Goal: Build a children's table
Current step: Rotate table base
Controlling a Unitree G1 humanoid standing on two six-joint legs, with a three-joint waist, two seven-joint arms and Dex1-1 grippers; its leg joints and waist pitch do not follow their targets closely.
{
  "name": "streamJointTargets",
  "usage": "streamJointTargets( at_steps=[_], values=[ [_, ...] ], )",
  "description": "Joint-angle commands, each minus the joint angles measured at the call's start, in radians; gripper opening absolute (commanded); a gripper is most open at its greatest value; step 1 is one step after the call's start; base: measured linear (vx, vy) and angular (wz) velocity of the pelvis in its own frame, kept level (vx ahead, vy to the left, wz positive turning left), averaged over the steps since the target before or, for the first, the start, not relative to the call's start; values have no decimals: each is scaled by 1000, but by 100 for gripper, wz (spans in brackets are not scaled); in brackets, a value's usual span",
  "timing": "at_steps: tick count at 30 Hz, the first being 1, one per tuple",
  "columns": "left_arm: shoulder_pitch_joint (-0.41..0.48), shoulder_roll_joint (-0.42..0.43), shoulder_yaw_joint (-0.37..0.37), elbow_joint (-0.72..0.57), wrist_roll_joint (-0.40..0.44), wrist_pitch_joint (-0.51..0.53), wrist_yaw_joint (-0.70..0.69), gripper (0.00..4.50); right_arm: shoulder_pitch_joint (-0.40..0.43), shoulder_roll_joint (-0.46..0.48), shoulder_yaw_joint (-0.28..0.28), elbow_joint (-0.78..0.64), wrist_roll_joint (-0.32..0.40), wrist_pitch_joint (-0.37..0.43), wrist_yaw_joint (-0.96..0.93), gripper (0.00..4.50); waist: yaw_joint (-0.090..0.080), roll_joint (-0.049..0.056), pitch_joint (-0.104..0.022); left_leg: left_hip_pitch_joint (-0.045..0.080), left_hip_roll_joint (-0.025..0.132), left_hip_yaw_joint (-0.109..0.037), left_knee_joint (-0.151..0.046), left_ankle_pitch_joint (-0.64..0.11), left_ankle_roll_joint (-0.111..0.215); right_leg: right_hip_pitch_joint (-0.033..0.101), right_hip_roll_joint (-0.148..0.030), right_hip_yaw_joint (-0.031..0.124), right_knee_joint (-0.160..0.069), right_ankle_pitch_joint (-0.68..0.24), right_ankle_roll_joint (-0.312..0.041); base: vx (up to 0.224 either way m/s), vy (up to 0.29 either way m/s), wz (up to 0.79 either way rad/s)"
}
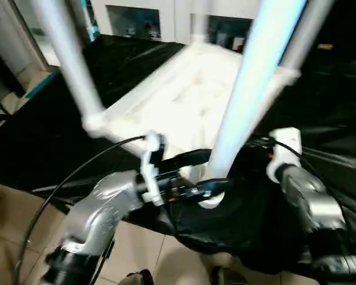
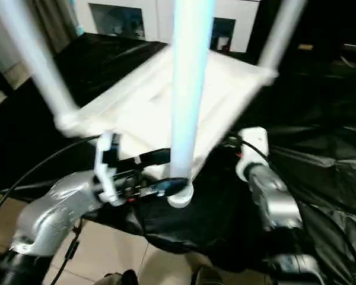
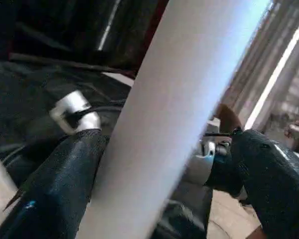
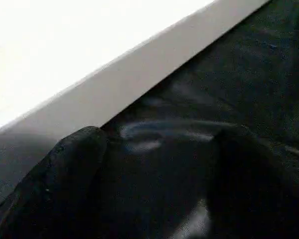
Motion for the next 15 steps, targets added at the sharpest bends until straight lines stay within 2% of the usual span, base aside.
streamJointTargets(
  at_steps=[1, 2, 5, 9, 11, 12, 15],
  values=[
    [-17, -3, -37, 25, 36, -22, -13, 450, -29, 20, 46, 39, -12, -25, 43, 428, 11, -16, -67, 24, 32, -22, -67, -244, 35, 42, -16, 10, -62, -256, -211, 0, 0, 0],
    [-23, -3, -40, 35, 44, -30, -11, 450, -37, 19, 44, 49, -14, -30, 44, 428, 10, -18, -68, 24, 32, -22, -66, -237, 38, 43, -15, 10, -60, -240, -216, 0, 0, 0],
    [-47, -9, -49, 65, 65, -53, -7, 450, -66, 11, 33, 85, -14, -45, 53, 428, 13, -19, -77, 27, 32, -19, -58, -166, 75, 50, -13, 11, -49, -119, -261, 0, 0, 0],
    [-77, -29, -51, 97, 95, -84, 4, 450, -89, -6, 26, 132, -20, -71, 66, 428, 26, -17, -82, 33, 34, -14, -52, -117, 117, 50, -10, 12, -40, -28, -310, 0, 0, 0],
    [-85, -35, -51, 110, 105, -100, 6, 450, -97, -10, 22, 149, -24, -84, 72, 428, 31, -17, -80, 34, 35, -13, -53, -135, 118, 50, -11, 11, -42, -47, -313, 0, 0, 0],
    [-89, -38, -50, 117, 106, -104, 8, 450, -100, -12, 19, 157, -23, -90, 76, 428, 34, -21, -83, 34, 37, -13, -52, -139, 116, 53, -14, 12, -41, -59, -315, 0, 0, 0],
    [-99, -54, -67, 129, 105, -115, -2, 450, -107, -15, 11, 182, -17, -118, 105, 428, 36, -21, -84, 35, 36, -12, -52, -162, 108, 51, -13, 12, -44, -100, -309, 0, 0, 0]
  ],
)
